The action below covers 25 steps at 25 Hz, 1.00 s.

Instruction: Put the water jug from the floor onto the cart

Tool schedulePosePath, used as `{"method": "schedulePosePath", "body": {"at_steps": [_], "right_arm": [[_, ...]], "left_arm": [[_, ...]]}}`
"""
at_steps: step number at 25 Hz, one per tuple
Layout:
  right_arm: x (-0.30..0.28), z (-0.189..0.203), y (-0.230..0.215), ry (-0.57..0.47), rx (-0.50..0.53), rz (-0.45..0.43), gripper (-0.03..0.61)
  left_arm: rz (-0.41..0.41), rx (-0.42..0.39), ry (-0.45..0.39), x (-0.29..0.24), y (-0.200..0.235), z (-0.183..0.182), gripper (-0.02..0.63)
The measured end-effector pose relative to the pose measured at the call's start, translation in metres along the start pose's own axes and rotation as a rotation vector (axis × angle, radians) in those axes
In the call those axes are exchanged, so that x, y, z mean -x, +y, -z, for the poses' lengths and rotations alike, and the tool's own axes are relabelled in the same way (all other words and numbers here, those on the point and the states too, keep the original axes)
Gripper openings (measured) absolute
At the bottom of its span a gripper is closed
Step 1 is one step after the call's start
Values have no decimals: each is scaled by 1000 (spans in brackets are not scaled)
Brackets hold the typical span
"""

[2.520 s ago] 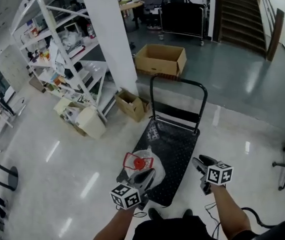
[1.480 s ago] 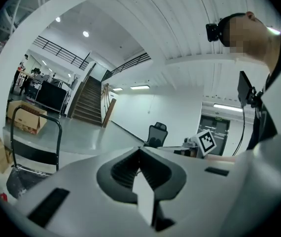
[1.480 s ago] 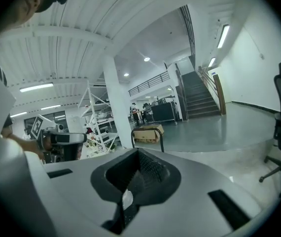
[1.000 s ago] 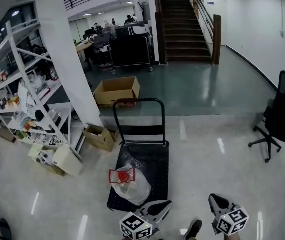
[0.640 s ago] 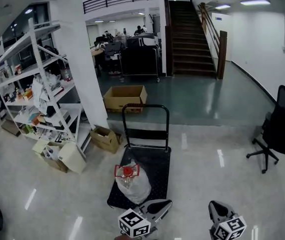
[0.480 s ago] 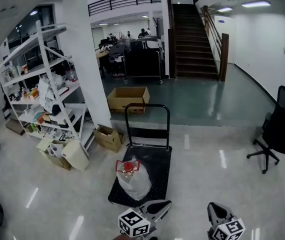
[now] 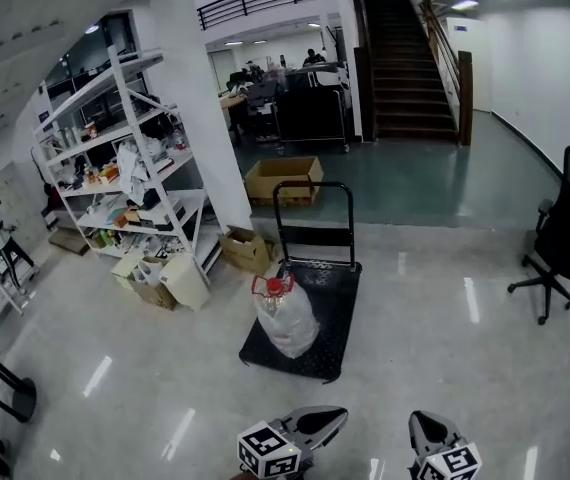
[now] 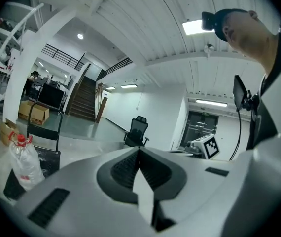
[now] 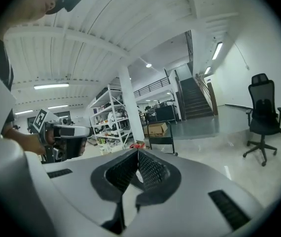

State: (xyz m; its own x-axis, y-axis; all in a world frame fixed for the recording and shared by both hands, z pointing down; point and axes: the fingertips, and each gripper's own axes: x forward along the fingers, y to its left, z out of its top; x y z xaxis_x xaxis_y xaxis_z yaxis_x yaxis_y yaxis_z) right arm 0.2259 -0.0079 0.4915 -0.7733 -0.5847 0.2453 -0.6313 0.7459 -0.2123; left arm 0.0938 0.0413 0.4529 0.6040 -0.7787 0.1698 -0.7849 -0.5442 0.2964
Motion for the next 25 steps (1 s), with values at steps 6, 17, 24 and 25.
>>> {"method": "schedulePosePath", "body": {"at_steps": [6, 17, 24, 25], "right_arm": [[45, -10, 53, -64, 30, -28, 2], [97, 61, 260, -55, 94, 9, 2], [138, 99, 407, -30, -39, 71, 2], [148, 94, 418, -34, -22, 84, 2]], "left_arm": [[-43, -12, -3, 68, -50, 12, 2], [23, -5, -86, 271, -99, 88, 2], [52, 26, -97, 422, -105, 113, 2], [59, 18, -105, 433, -109, 110, 2]]}}
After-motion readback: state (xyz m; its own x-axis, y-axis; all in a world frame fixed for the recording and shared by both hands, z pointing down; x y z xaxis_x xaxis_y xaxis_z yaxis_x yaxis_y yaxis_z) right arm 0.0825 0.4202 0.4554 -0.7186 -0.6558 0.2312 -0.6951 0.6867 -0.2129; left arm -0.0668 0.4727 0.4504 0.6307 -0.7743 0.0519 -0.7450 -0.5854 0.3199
